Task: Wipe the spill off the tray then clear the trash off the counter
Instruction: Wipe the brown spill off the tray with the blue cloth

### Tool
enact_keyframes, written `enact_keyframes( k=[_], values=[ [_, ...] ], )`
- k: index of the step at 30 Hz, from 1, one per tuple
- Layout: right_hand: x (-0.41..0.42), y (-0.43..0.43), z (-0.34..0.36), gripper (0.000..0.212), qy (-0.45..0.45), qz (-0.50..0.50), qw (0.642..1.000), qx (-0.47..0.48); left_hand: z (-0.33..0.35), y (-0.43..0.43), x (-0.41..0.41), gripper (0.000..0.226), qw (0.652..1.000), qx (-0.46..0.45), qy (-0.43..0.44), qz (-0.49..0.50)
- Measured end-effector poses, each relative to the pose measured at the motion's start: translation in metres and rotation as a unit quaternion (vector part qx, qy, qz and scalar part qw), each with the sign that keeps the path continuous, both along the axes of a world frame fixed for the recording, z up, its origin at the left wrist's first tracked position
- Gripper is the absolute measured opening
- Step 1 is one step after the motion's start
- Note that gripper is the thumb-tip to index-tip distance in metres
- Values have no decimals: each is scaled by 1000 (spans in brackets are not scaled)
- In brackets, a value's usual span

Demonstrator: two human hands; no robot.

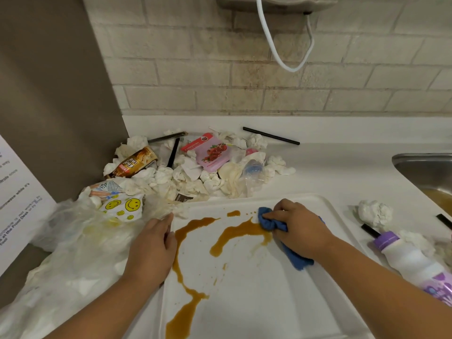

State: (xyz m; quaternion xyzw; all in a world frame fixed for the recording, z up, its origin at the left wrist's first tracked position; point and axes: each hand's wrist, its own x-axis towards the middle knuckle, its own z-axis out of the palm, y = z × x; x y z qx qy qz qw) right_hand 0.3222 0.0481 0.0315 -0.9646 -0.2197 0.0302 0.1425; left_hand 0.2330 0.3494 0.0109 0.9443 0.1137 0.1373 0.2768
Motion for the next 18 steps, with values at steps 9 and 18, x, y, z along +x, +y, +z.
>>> enact_keyframes(
  k=[9, 18],
  values=[
    [18, 12, 3, 37, 45, 37, 998, 37, 0, -1, 1, 45, 1000, -11, -13, 2],
    [24, 14, 4, 39, 45, 66, 996, 37, -1, 0, 0, 45, 1000, -5, -14, 2]
  ],
)
